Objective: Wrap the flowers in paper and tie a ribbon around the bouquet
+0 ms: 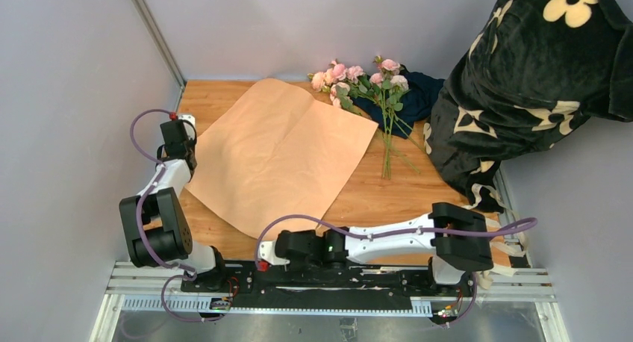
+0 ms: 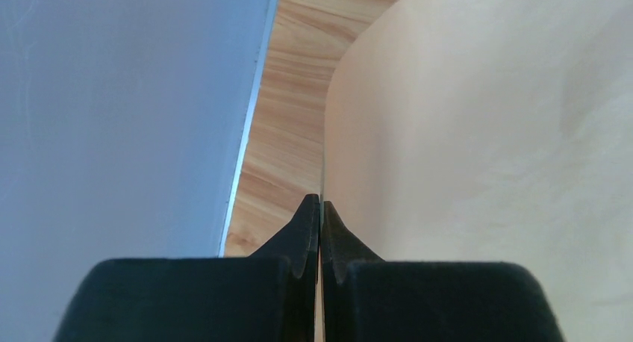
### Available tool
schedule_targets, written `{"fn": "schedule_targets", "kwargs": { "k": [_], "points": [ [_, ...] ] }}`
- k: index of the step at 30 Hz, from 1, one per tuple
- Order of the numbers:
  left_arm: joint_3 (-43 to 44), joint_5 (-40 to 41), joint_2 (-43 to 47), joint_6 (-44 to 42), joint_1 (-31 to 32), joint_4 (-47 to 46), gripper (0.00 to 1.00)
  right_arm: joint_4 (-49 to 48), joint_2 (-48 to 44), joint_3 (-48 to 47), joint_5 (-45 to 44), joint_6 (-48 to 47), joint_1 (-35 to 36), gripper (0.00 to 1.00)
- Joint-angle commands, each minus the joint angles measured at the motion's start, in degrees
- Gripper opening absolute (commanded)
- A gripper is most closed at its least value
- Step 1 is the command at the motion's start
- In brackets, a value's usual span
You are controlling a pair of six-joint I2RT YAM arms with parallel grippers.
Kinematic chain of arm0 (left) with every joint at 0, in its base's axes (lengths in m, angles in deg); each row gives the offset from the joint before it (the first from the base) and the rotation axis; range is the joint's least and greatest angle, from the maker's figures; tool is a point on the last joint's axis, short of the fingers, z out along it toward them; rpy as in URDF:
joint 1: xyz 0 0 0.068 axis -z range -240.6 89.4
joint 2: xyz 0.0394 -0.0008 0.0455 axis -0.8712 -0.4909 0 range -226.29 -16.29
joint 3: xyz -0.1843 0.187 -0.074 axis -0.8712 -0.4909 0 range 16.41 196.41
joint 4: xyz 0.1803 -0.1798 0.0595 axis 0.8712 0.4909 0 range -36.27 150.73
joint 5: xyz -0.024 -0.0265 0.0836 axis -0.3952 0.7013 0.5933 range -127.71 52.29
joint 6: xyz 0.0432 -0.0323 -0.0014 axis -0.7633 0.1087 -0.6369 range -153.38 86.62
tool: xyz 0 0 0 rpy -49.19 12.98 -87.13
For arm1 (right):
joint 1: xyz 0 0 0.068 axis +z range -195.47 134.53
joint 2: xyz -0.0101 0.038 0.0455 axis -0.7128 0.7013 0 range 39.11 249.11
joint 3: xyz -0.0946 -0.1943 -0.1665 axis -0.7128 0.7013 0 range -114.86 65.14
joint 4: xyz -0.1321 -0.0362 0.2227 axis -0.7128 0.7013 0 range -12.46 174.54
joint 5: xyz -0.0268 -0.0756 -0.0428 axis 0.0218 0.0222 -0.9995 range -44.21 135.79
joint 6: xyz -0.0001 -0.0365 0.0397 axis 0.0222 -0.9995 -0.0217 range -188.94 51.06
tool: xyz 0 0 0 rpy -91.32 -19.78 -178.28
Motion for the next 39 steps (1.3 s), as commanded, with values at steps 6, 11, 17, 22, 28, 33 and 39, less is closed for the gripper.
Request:
{"fn": "schedule_targets", "kwargs": {
  "k": [6,11,17,22,28,33,39],
  "points": [
    [0.0,-4.1,-3.2,-3.2,-0.4,-1.5,0.00,0.9,-26.8,1.5,11.8,35.3,-43.0,0.44],
    [7.4,0.2,-2.3,-2.3,-0.4,10.6,0.99,4.2,-19.3,-1.7,8.7,36.9,-61.8,0.39],
    [11.5,-3.1,8.9,-6.9,-0.1,17.5,1.00,6.5,-2.9,-13.3,10.6,34.9,-71.4,0.35],
    [16.3,-8.5,10.1,-9.0,3.0,28.2,1.00,7.6,11.4,-23.7,12.5,34.9,-74.4,0.32],
    [15.8,-7.9,8.8,-9.8,7.0,29.4,1.00,10.5,21.9,-32.2,10.1,33.4,-75.4,0.21],
    [16.4,-7.3,6.8,-9.2,8.2,29.6,1.00,10.6,24.1,-32.9,5.2,32.7,-75.6,0.19],
    [16.1,-7.7,6.4,-9.1,8.9,29.6,1.00,11.2,24.5,-33.2,3.6,31.2,-75.5,0.21]
  ]
}}
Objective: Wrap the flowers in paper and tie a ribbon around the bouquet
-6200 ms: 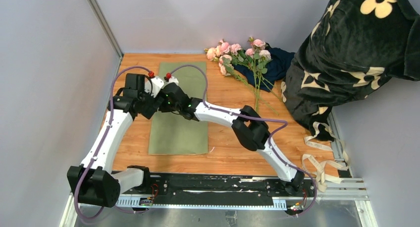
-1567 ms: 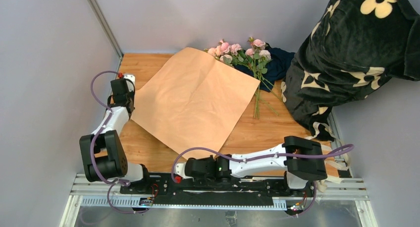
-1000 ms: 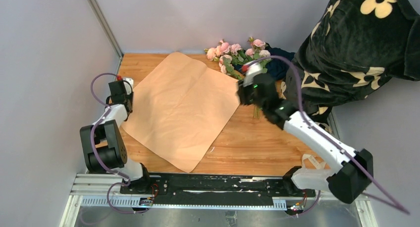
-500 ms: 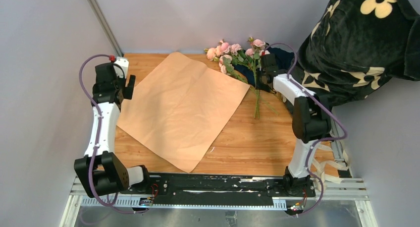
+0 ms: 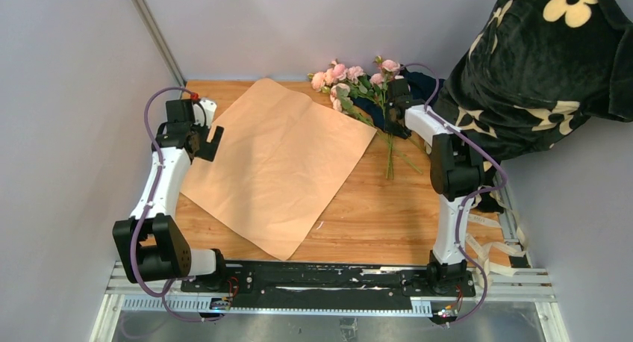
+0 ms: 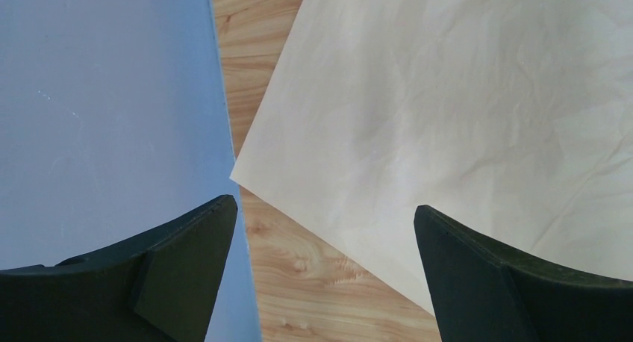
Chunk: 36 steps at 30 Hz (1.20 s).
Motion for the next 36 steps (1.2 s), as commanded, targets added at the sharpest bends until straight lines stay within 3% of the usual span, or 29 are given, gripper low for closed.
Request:
{"fn": "schedule_targets", "kwargs": {
  "k": [1,11,17,28,32,36],
  "points": [
    [-0.2,-0.6,-0.2,-0.2,0.8,0.8,1.00,2.8,0.8,-1.1,-3.8,-1.7,-0.9,0.22],
    [-1.2,-1.2,0.6,-0.7,1.0,1.2,1.00,2.9,4.9,-3.1,-3.6,-1.9,-2.1,0.22],
    [-2.0,-1.2,1.9,-1.2,1.0,1.6,1.00,4.7,2.3,-4.7,-4.1,-3.3,-3.2,0.00],
    [-2.8,-5.1,5.7,-1.5,1.0,3.1,1.00,3.0,-24.5,-3.0,-17.2,-11.5,-2.8,0.00],
    [-4.1,-6.4,8.5,-2.0,1.0,3.6,1.00,-4.4,-35.8,2.7,-13.6,-10.6,3.1,0.00],
    [-5.3,-7.9,10.9,-2.2,1.0,4.7,1.00,-12.5,-39.0,7.7,-1.5,-2.1,12.3,0.00]
  ]
}}
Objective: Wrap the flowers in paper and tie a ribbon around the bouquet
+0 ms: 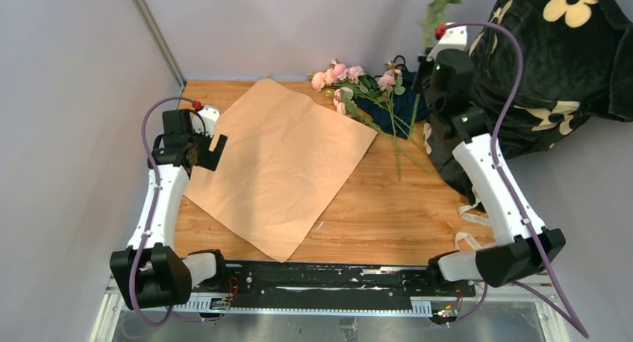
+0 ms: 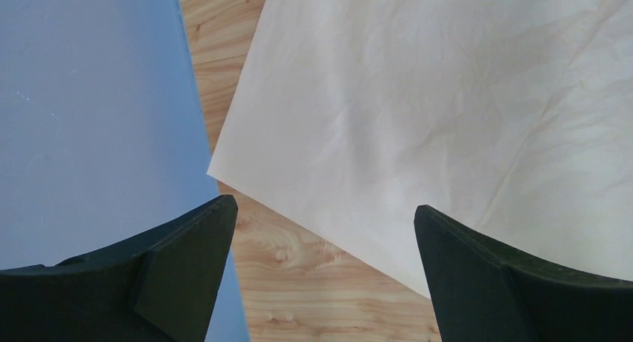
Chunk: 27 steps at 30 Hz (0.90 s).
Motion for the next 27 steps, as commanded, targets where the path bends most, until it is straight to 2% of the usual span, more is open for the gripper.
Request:
{"fn": "schedule_targets", "kwargs": {
  "k": [1,3,7,10,14,17,18,21,23,24,27],
  "points": [
    [-1.7,-2.7,3.1,-0.7,0.2,2.5,1.00,-10.2,1.7,6.7,13.5,10.2,11.5,0.00],
    [-2.3,-2.4,3.9,-0.7,0.2,3.1,1.00,-18.5,5.9,8.1,17.7,17.1,18.0,0.00],
    [-3.7,-1.4,5.8,-1.8,0.2,4.4,1.00,-28.7,16.1,6.8,15.4,23.8,28.8,0.00],
    [-5.0,-0.9,6.6,-2.9,0.2,4.9,1.00,-28.6,26.1,1.2,13.6,27.3,33.3,0.00],
    [-5.8,-0.6,6.6,-3.3,0.2,5.3,1.00,-31.5,36.3,-0.9,8.5,31.8,35.5,0.00],
    [-6.0,-0.5,6.7,-3.3,0.2,5.4,1.00,-27.8,42.8,-5.3,8.2,33.0,35.9,0.02],
    [-6.1,-0.6,6.7,-3.4,0.2,5.4,1.00,-26.4,44.7,-6.5,8.0,33.0,35.9,0.08],
    [-6.1,-0.8,6.6,-3.3,0.2,5.3,1.00,-21.5,47.0,-8.5,8.5,32.5,35.4,0.41],
    [-6.2,-0.8,6.4,-3.4,0.2,5.4,1.00,-20.5,44.3,-7.0,11.5,30.0,34.9,0.68],
    [-6.3,-0.8,6.3,-3.5,0.3,5.4,1.00,-19.3,42.1,-6.5,12.7,27.8,34.6,0.75],
    [-6.3,-0.2,6.0,-3.9,0.2,5.3,1.00,-9.7,34.5,-5.9,15.0,18.8,32.3,0.78]
  ]
}}
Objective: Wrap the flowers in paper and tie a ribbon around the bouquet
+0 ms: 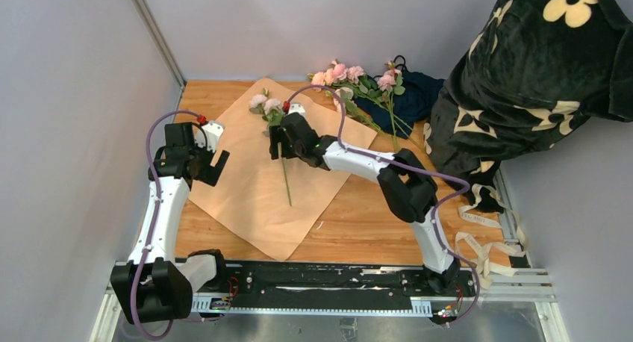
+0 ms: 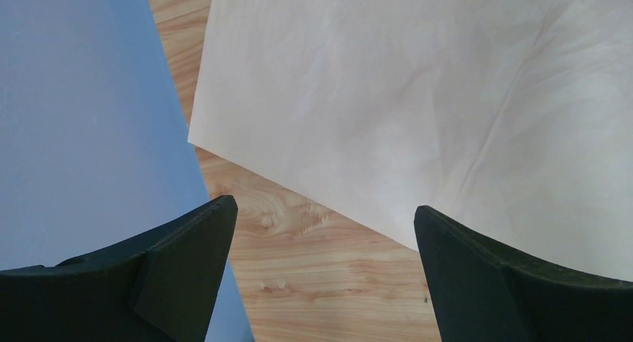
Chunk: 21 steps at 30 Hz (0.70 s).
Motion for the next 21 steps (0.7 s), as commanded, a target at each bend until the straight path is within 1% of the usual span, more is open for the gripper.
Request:
{"fn": "schedule_targets", "kwargs": {
  "k": [1,2,3,5,7,9,11,13,14,16,17,19,20,21],
  "points": [
    [-0.7,0.9,-0.2,-1.3,0.2,0.2,1.00,14.2,-13.5,0.4,2.5,-13.4,-4.4,0.78],
    [-0.8,1.0,-0.2,-1.3,0.2,0.1,1.00,16.1,-16.3,1.7,2.3,-16.0,-5.6,0.77],
    [-1.0,0.9,-0.4,-1.2,0.2,-0.2,1.00,19.8,-18.7,3.4,2.0,-18.2,-8.5,0.76],
    [-1.3,0.2,-0.8,-0.8,0.2,-0.6,1.00,23.7,-22.7,6.7,1.7,-21.2,-13.0,0.70],
    [-1.1,-0.6,-1.6,-0.1,0.2,-0.7,1.00,27.5,-24.7,9.6,7.4,-27.2,-19.5,0.64],
    [-0.8,-0.9,-2.4,0.3,0.2,-0.7,1.00,31.8,-24.8,10.1,14.2,-37.1,-23.9,0.61],
    [-0.2,-1.0,-3.1,0.3,0.2,-0.6,1.00,36.4,-22.9,9.2,18.7,-47.3,-27.1,0.61],
    [0.4,-0.8,-3.6,0.6,0.2,-0.6,1.00,40.6,-20.0,6.8,22.3,-55.5,-29.9,0.62],
    [0.8,-0.7,-3.9,0.7,0.2,-0.5,1.00,42.3,-18.4,5.0,21.8,-58.5,-30.8,0.62],
    [1.4,-0.4,-4.5,1.0,0.2,-0.2,1.00,43.1,-15.2,1.8,16.4,-63.4,-32.3,0.63],
    [1.6,-0.2,-4.6,1.1,0.2,-0.1,1.00,43.2,-13.3,0.1,14.4,-64.9,-33.1,0.62],
    [1.8,0.2,-5.0,1.3,0.2,0.0,1.00,44.5,-8.7,-4.6,10.8,-66.2,-34.5,0.46],
    [1.8,0.4,-5.2,1.5,0.2,0.1,1.00,46.7,-6.1,-8.5,9.3,-66.3,-35.3,0.43],
    [1.8,0.7,-5.4,1.5,0.2,0.0,1.00,48.5,-3.7,-10.3,8.6,-66.6,-35.7,0.43]
  ]
}}
